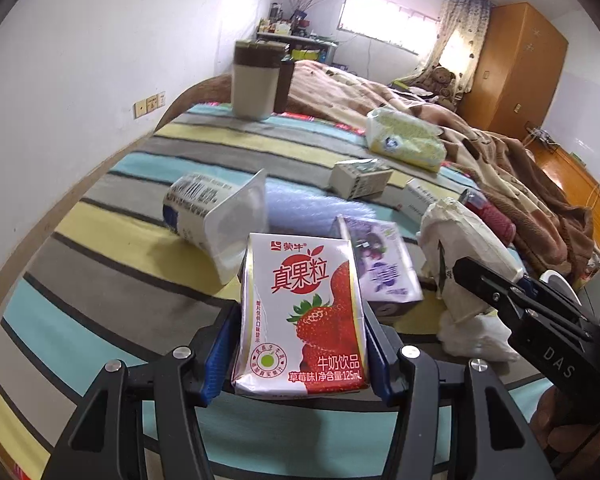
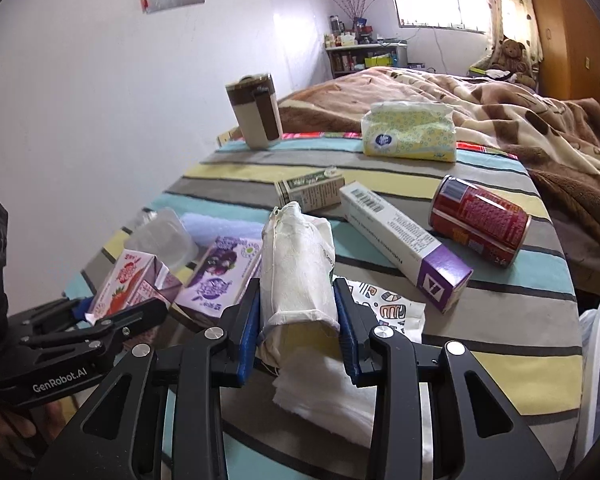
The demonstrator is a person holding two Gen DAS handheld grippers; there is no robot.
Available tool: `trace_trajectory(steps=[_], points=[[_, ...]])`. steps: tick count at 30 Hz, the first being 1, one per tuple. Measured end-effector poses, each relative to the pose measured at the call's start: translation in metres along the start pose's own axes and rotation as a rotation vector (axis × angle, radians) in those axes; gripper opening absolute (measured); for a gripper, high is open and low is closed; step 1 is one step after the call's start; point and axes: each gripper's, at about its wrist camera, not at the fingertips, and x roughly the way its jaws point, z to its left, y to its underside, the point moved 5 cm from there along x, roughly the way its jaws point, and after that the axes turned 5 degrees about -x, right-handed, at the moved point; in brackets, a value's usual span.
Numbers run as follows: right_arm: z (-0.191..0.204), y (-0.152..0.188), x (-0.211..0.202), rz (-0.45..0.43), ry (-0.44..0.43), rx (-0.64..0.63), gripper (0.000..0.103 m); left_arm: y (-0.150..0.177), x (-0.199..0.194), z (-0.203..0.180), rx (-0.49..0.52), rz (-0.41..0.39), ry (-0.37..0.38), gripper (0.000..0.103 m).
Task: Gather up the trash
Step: 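Grasp the red strawberry milk carton with the left tool while the right tool grasps the white tissue, then carry the milk carton and tissue over the white trash bin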
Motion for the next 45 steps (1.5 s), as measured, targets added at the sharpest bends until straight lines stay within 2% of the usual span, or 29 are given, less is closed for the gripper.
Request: trace_trajectory(steps=[10, 21, 34, 45], points=[[-0.015, -0.002, -0.025, -0.057, -0.022, 0.062, 0.036, -0.002, -0.023, -0.034, 0.051, -0.03, 0.059, 0.057], [-0.042, 0.003, -0.068, -0.118, 0.067, 0.086, 0.036, -0.001, -0.036, -0.088, 0.138, -0.044, 0.134, 0.057], [-0.09, 0.02, -0.108, -0.172, 0.098, 0.197, 0.036, 0.009, -0.044, -0.156, 0.23, -0.042, 0.216, 0.057], [-0.129, 0.035, -0.141, -0.207, 0.203, 0.255, 0.036, 0.023, -0.044, -0.225, 0.332, -0.029, 0.286, 0.057]])
